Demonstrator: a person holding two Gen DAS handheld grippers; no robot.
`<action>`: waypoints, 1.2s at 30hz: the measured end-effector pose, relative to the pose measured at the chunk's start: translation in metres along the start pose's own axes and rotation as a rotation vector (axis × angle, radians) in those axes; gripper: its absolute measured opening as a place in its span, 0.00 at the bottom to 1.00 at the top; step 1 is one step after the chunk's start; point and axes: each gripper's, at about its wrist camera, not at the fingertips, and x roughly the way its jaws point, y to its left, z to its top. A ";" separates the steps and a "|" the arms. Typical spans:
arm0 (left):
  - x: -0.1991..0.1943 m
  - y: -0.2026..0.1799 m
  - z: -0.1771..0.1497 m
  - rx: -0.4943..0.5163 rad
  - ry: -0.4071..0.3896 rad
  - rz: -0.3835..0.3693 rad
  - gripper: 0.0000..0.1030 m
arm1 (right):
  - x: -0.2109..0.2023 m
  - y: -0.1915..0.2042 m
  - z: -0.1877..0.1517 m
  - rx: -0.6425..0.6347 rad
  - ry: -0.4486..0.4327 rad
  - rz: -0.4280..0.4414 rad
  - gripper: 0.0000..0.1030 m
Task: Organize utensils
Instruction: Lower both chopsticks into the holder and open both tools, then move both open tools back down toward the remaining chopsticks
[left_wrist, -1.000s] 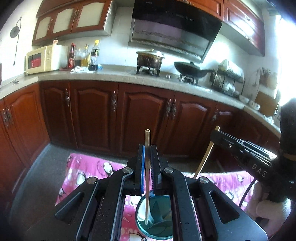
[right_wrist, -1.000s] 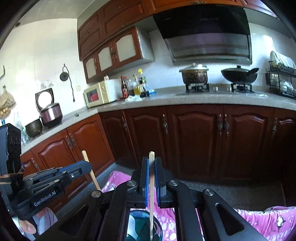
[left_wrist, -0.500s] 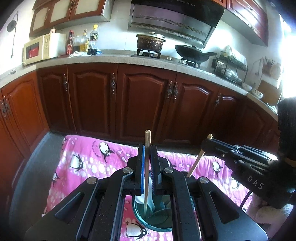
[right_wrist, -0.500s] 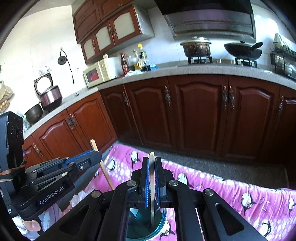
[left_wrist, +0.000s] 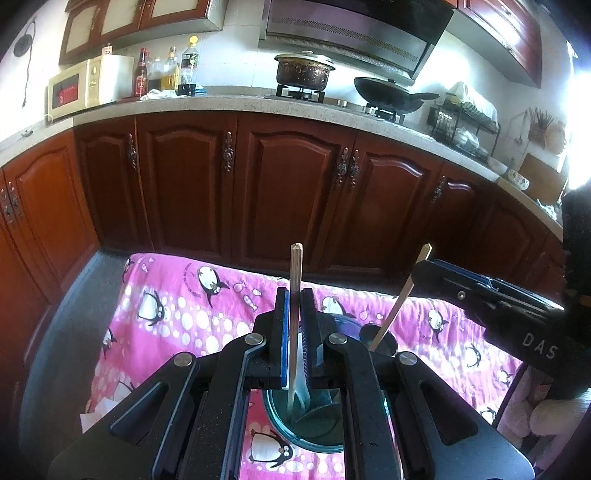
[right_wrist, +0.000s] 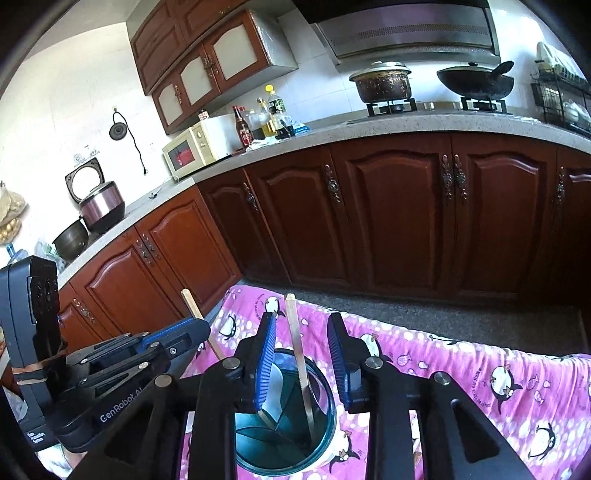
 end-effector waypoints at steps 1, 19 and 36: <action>0.000 0.000 0.000 -0.001 0.002 0.003 0.07 | -0.001 -0.001 0.000 0.003 0.002 0.002 0.26; -0.044 0.004 -0.004 -0.020 -0.033 0.018 0.55 | -0.044 0.006 -0.012 0.009 -0.012 0.015 0.31; -0.079 -0.022 -0.053 0.022 0.024 -0.056 0.57 | -0.112 -0.032 -0.074 0.034 0.063 -0.098 0.36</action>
